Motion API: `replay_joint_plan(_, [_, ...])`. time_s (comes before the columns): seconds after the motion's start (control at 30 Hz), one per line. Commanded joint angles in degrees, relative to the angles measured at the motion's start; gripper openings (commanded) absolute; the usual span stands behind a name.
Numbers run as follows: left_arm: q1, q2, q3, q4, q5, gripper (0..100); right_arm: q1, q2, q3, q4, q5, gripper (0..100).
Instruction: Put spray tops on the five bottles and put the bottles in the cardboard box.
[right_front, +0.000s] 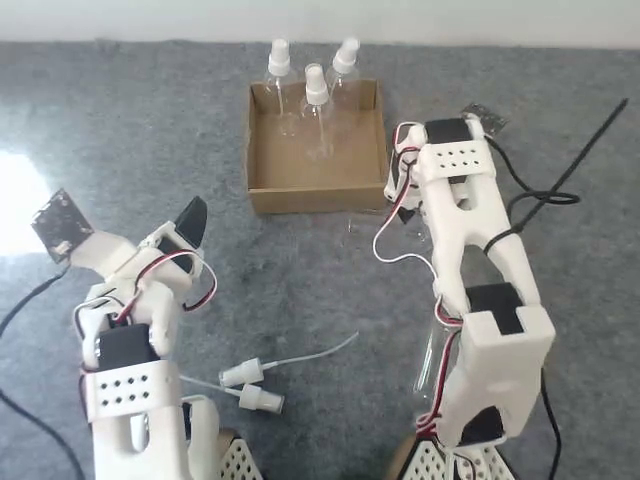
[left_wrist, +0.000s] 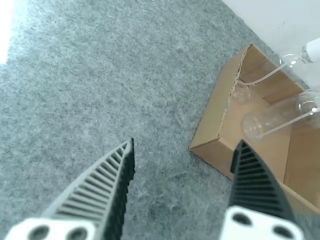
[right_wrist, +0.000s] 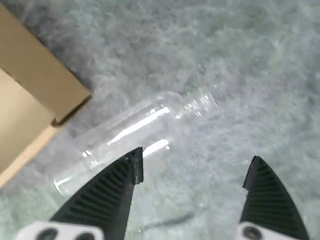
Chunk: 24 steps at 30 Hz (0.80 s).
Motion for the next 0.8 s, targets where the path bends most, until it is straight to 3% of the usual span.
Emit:
replay_joint_plan(0.0, [0.0,-0.8,-0.2,-1.3,-0.4,29,0.7,0.2,-0.4,-3.9,-0.8,30.3])
replay_joint_plan(0.3, [0.0,-0.8,-0.2,-1.3,-0.4,29,0.7,7.3,-0.3,-3.7,-2.3,30.2])
replay_joint_plan(0.5, [0.0,-0.8,-0.2,-1.3,-0.4,29,1.7,8.0,-0.4,-2.2,-1.8,21.0])
replay_joint_plan(0.77, [0.0,-0.8,-0.2,-1.3,-0.4,29,3.6,8.0,-0.4,-2.4,0.9,20.6])
